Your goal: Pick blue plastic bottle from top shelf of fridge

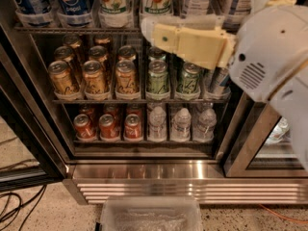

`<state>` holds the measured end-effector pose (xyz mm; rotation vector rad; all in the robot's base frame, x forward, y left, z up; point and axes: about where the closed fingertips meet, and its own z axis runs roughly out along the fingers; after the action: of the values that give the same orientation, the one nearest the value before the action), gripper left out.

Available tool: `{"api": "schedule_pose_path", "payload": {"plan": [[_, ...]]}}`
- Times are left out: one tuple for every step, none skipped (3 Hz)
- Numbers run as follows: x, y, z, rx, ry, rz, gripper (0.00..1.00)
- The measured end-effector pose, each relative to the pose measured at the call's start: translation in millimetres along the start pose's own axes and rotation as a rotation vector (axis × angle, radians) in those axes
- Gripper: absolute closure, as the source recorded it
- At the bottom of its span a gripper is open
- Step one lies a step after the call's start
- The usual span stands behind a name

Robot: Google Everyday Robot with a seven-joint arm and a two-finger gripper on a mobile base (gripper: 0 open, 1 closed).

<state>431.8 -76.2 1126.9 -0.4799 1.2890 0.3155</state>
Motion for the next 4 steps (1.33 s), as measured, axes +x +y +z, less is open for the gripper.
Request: {"api": "schedule_pose_path", "payload": {"plan": [[11,11,1,0.014,-0.001,0.049,0.00],[19,17,5,0.032,-0.005,0.066,0.00],[25,12,10,0.064,-0.015,0.057,0.00],[32,2,14,0.087,-0.016,0.020,0.00]]}}
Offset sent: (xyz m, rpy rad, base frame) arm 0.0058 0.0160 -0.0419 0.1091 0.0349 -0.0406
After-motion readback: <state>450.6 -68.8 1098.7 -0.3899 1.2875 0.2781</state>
